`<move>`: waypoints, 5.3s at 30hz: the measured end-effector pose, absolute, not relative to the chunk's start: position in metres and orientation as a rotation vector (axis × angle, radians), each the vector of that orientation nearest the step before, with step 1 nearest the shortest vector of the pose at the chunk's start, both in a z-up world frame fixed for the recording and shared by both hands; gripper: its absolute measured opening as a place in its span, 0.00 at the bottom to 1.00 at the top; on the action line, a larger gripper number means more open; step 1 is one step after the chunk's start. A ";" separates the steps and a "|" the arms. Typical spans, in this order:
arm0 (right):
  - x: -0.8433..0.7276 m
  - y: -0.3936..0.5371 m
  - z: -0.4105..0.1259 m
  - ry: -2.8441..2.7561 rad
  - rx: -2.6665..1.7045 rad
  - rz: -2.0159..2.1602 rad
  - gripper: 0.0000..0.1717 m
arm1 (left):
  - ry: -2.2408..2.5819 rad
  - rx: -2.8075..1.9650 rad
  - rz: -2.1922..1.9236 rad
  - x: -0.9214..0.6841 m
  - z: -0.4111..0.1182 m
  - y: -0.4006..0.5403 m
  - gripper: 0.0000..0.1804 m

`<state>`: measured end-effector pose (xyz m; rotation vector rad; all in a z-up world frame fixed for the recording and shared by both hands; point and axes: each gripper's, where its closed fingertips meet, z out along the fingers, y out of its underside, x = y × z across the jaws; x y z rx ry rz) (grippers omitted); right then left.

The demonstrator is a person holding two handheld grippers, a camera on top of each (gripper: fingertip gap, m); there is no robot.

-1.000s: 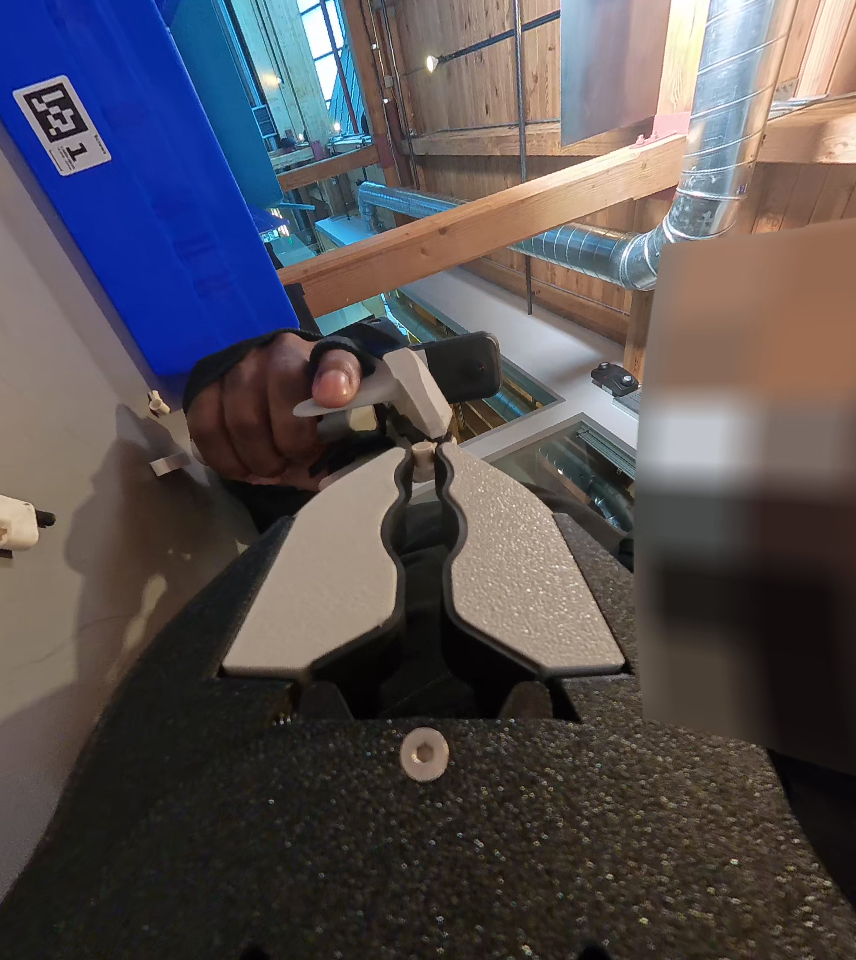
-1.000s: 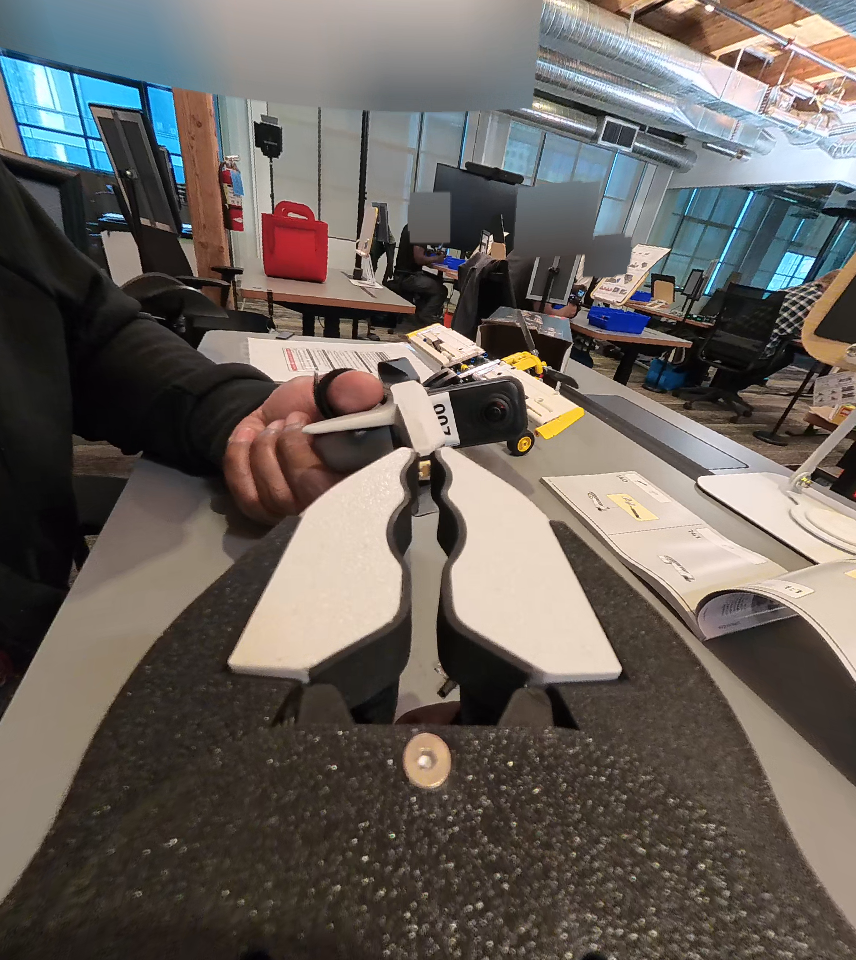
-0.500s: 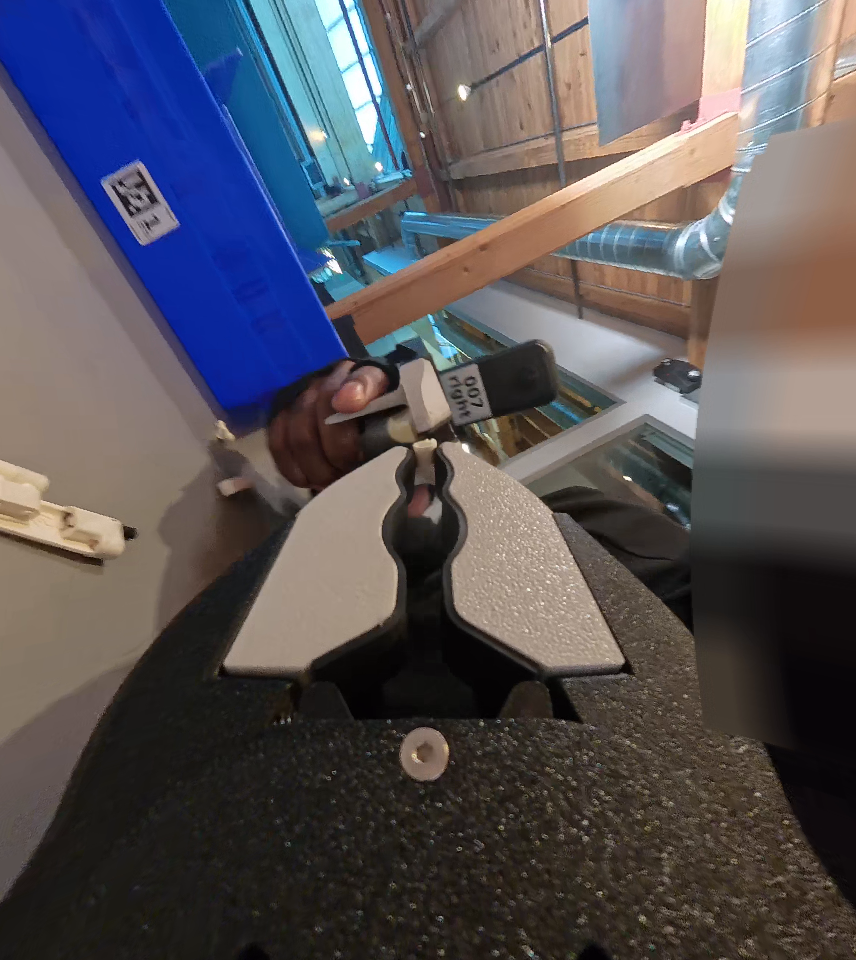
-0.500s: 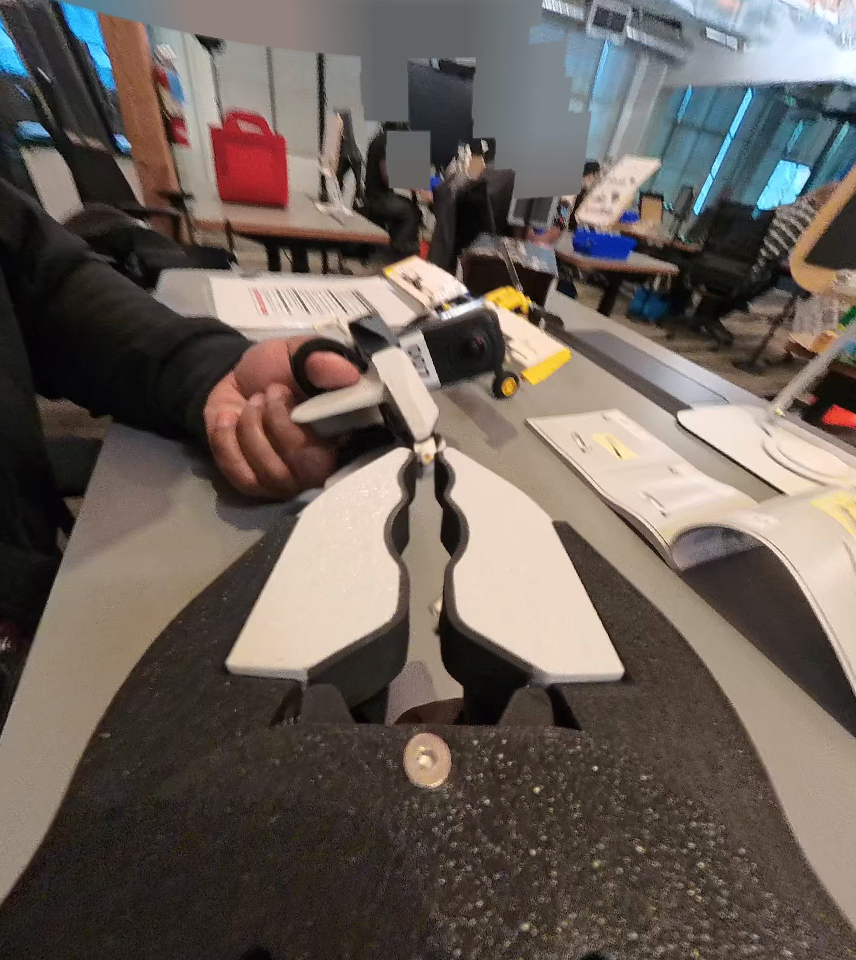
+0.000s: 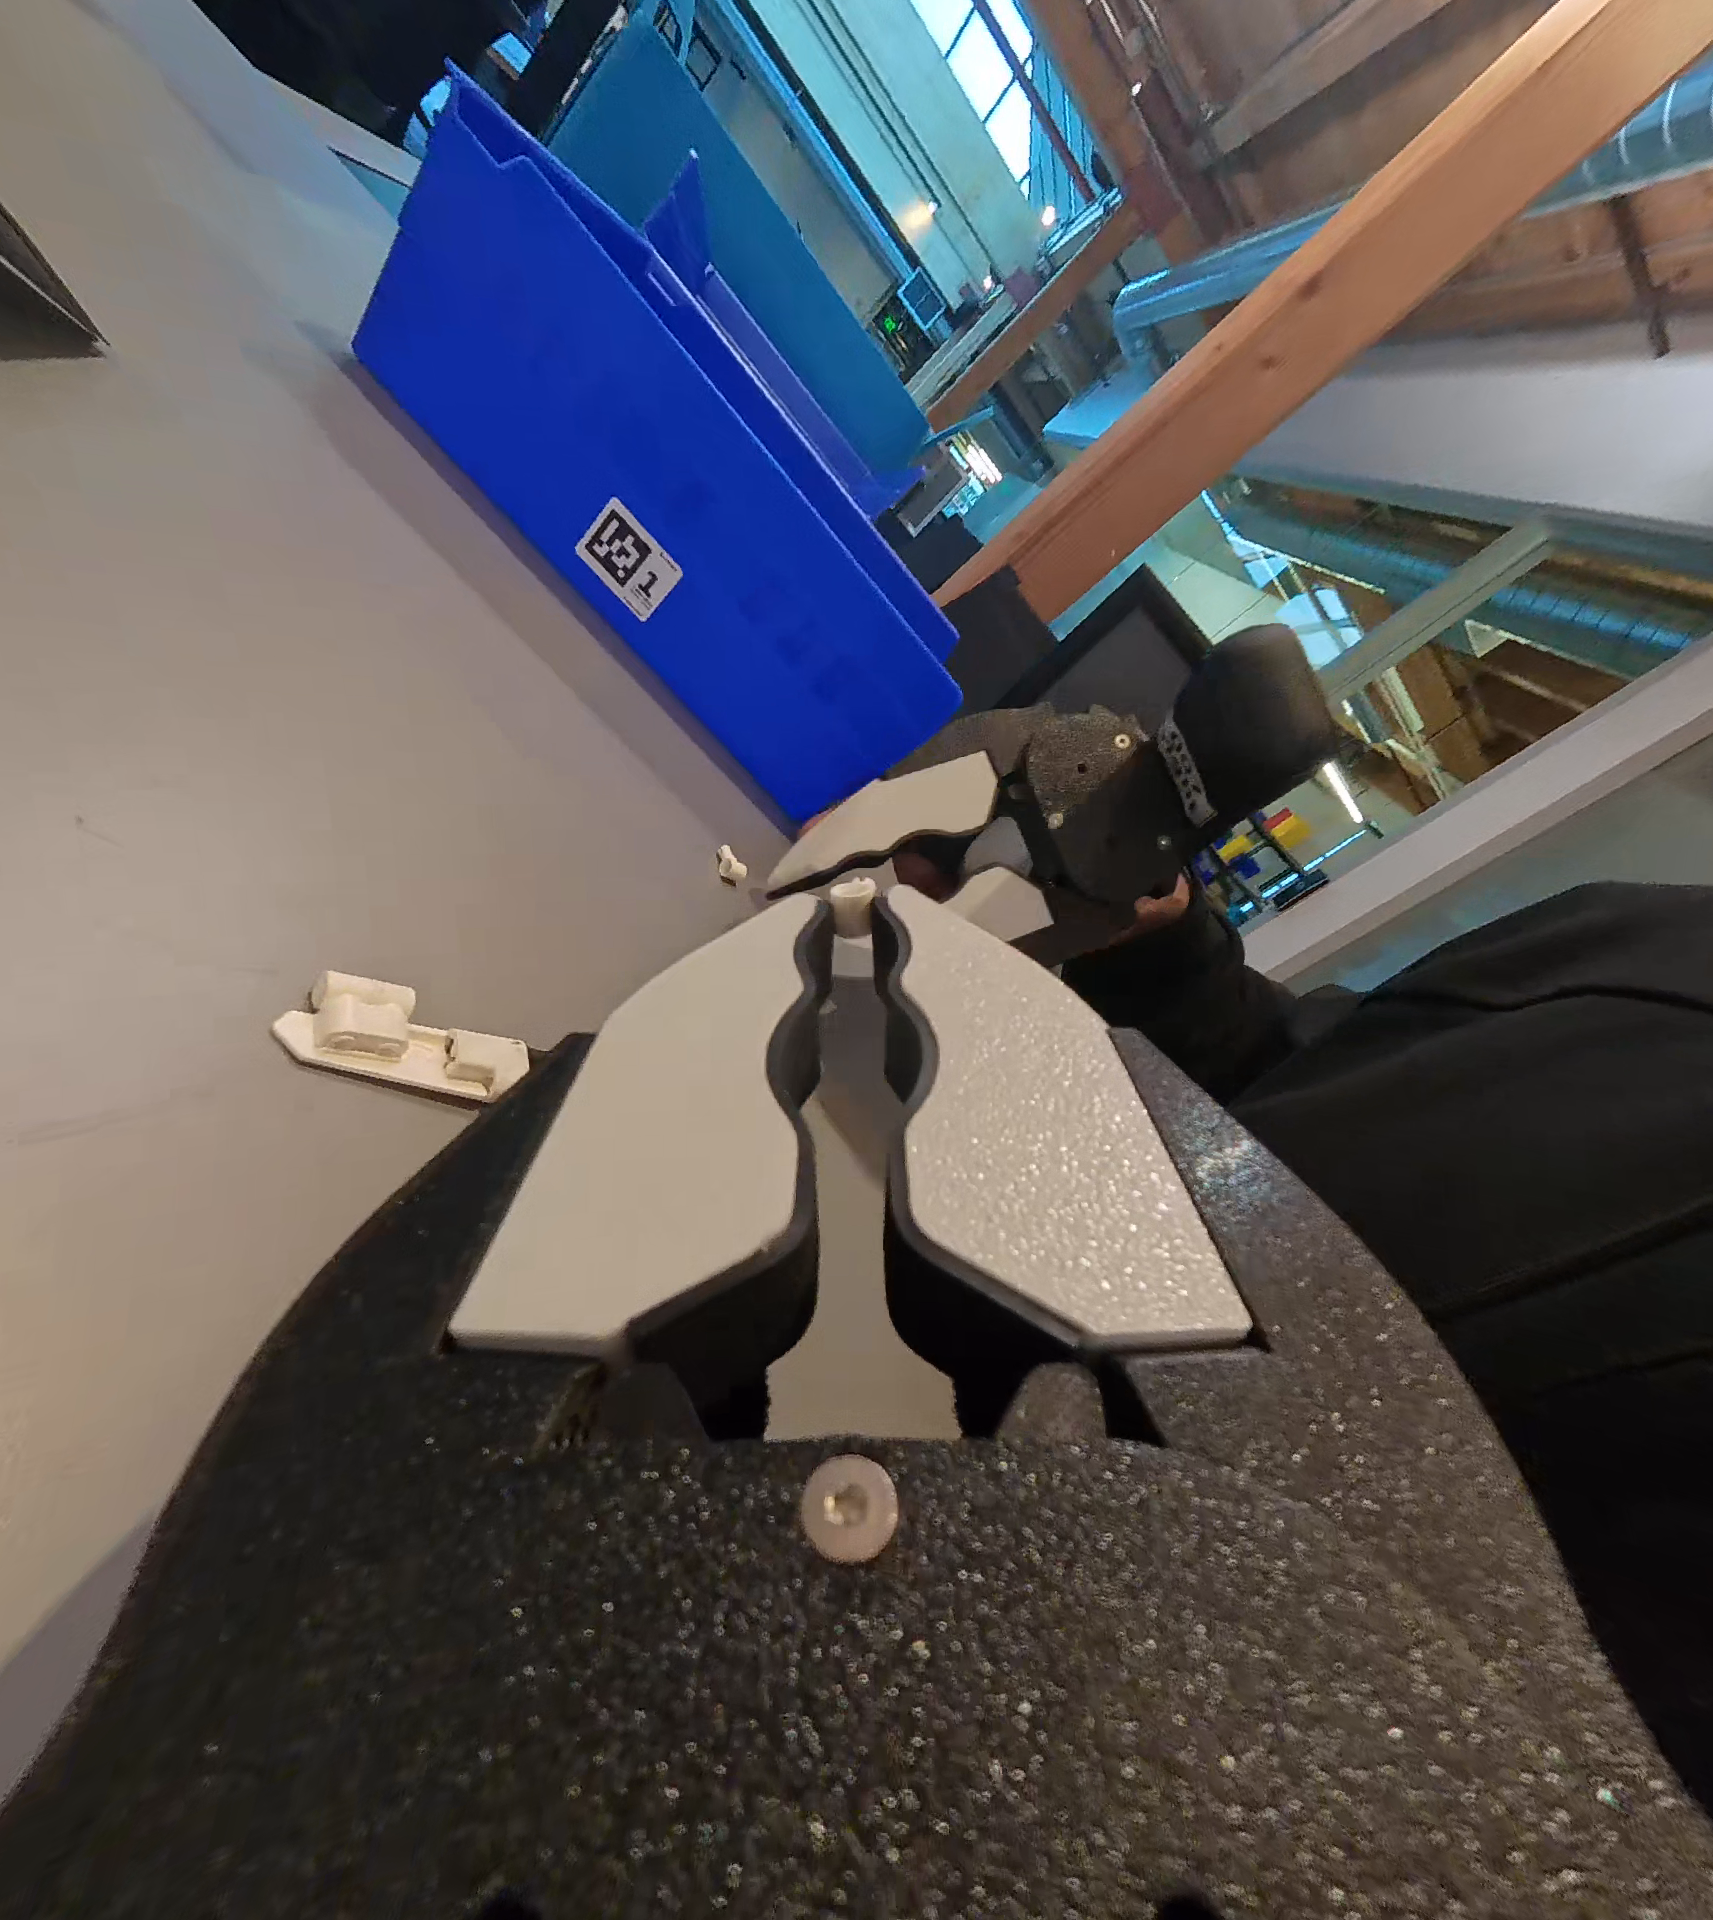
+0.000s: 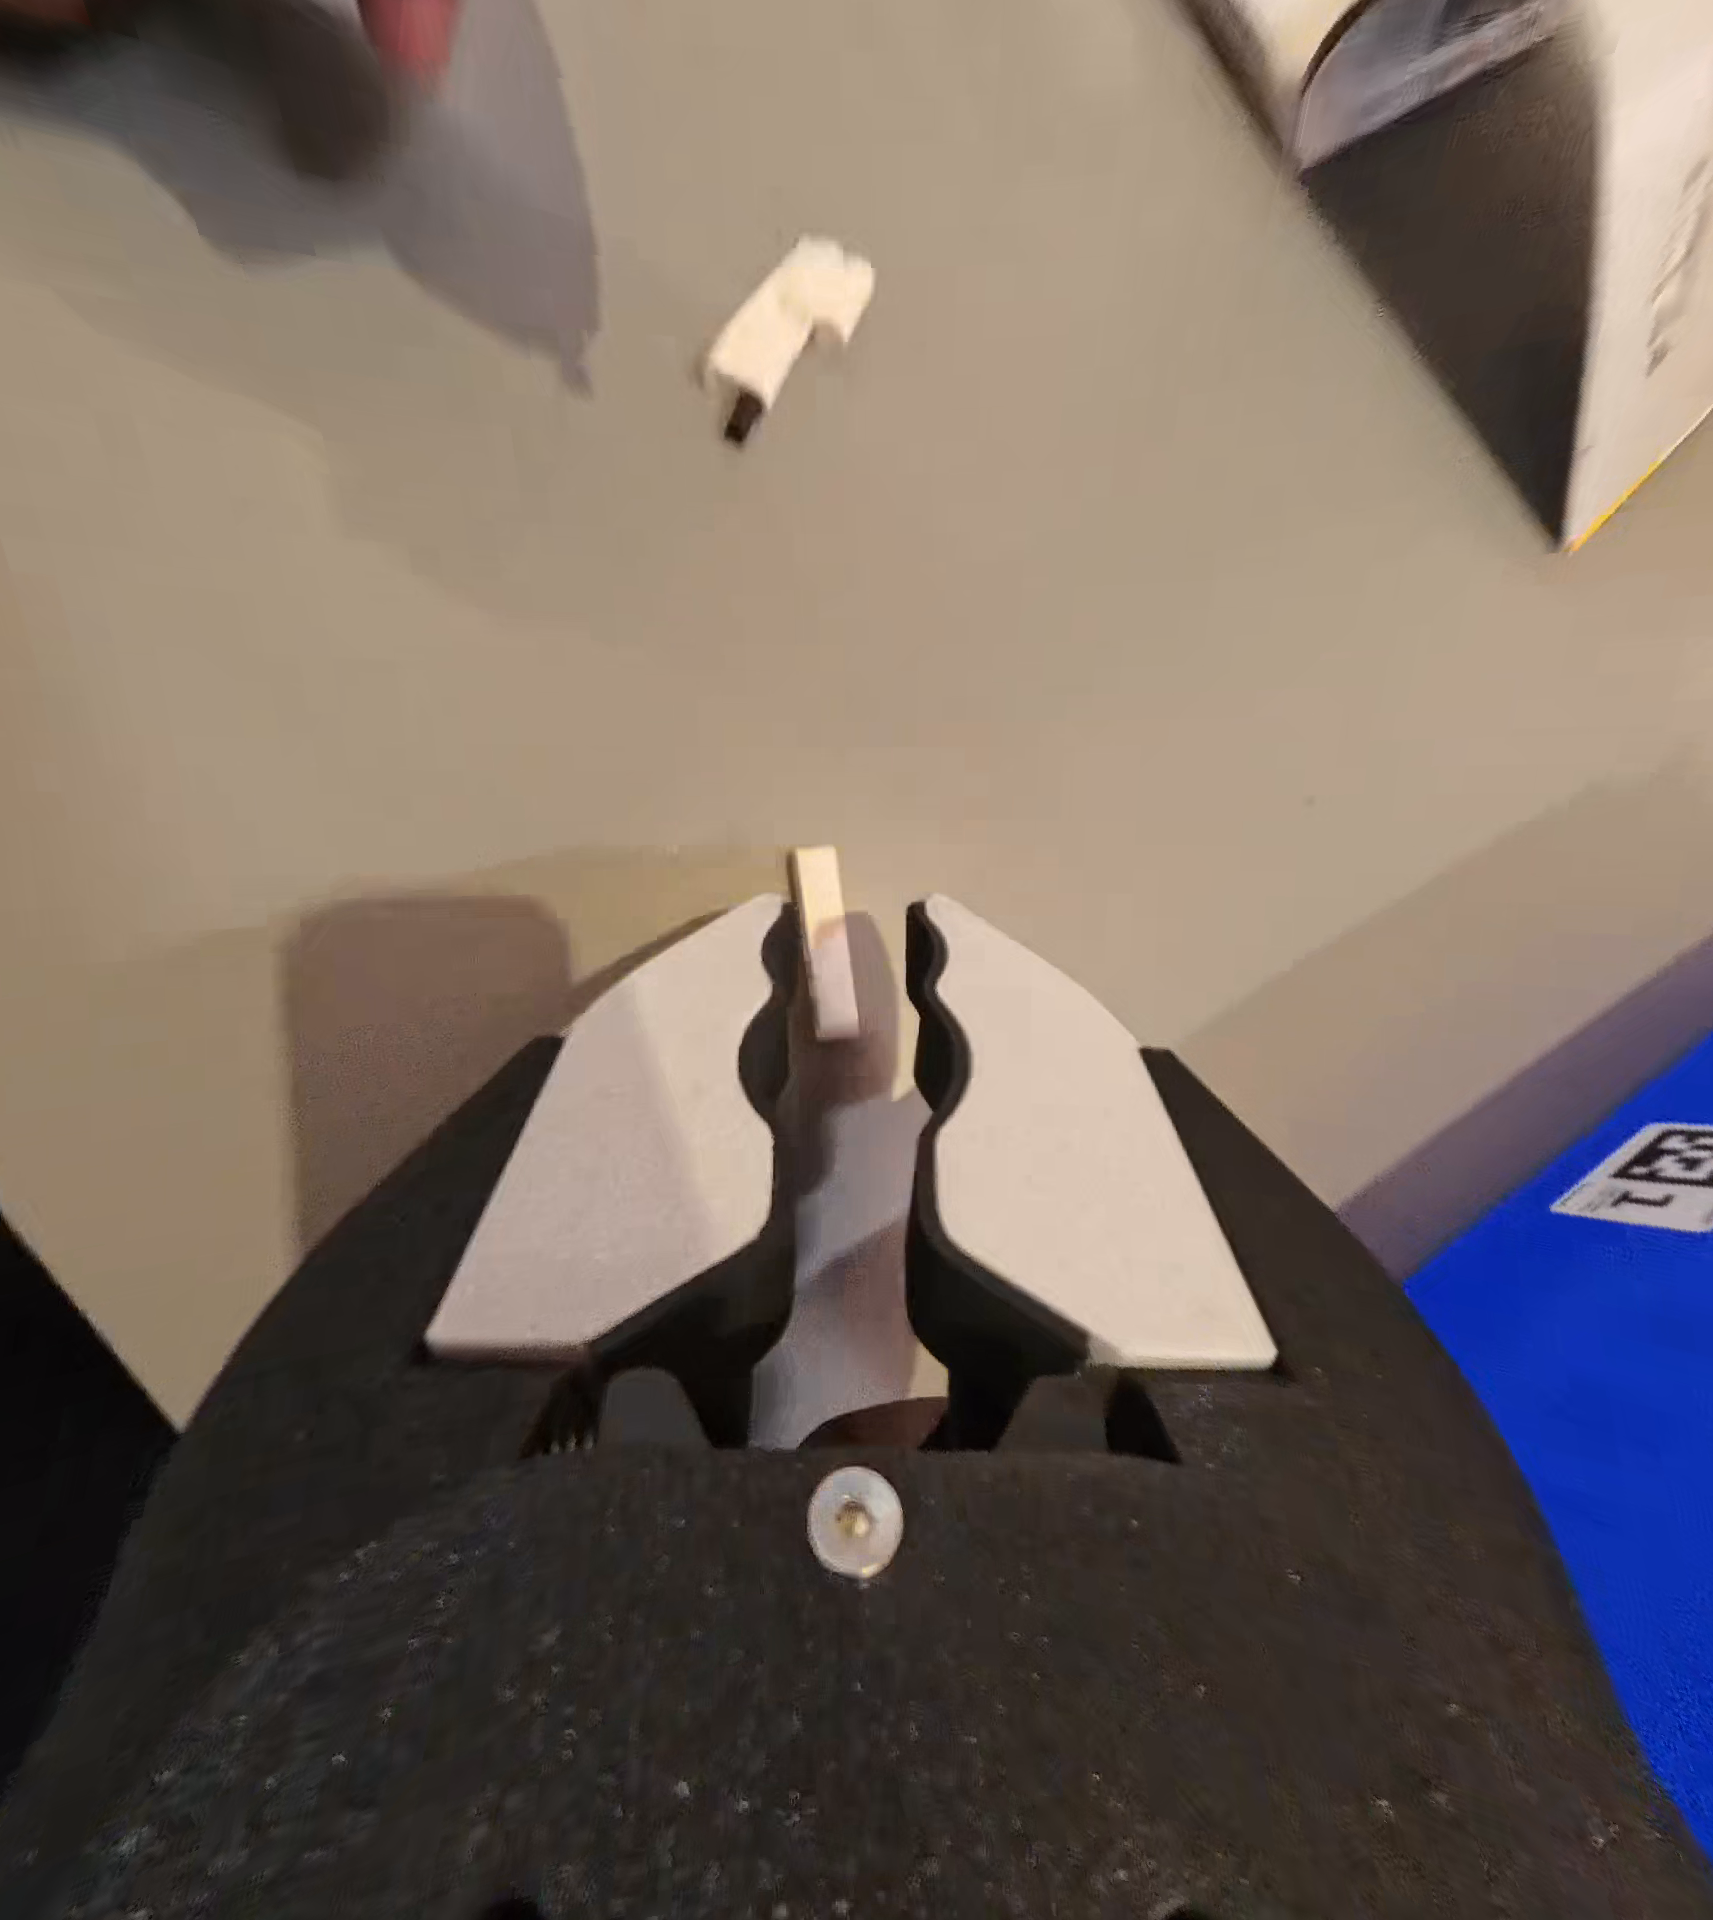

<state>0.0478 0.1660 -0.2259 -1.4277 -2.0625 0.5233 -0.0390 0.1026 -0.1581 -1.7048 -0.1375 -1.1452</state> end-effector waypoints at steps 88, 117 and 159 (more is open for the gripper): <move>-0.047 0.113 -0.179 -1.663 -0.934 0.802 0.05 | -0.178 -1.841 -0.899 -0.055 -0.175 0.109 0.04; -0.047 0.114 -0.193 -1.704 -0.788 0.462 0.05 | -0.187 -1.963 -0.741 -0.055 -0.193 0.110 0.04; -0.033 0.116 -0.217 -1.898 -0.809 0.566 0.05 | 0.088 -2.168 -0.671 -0.031 -0.216 0.101 0.04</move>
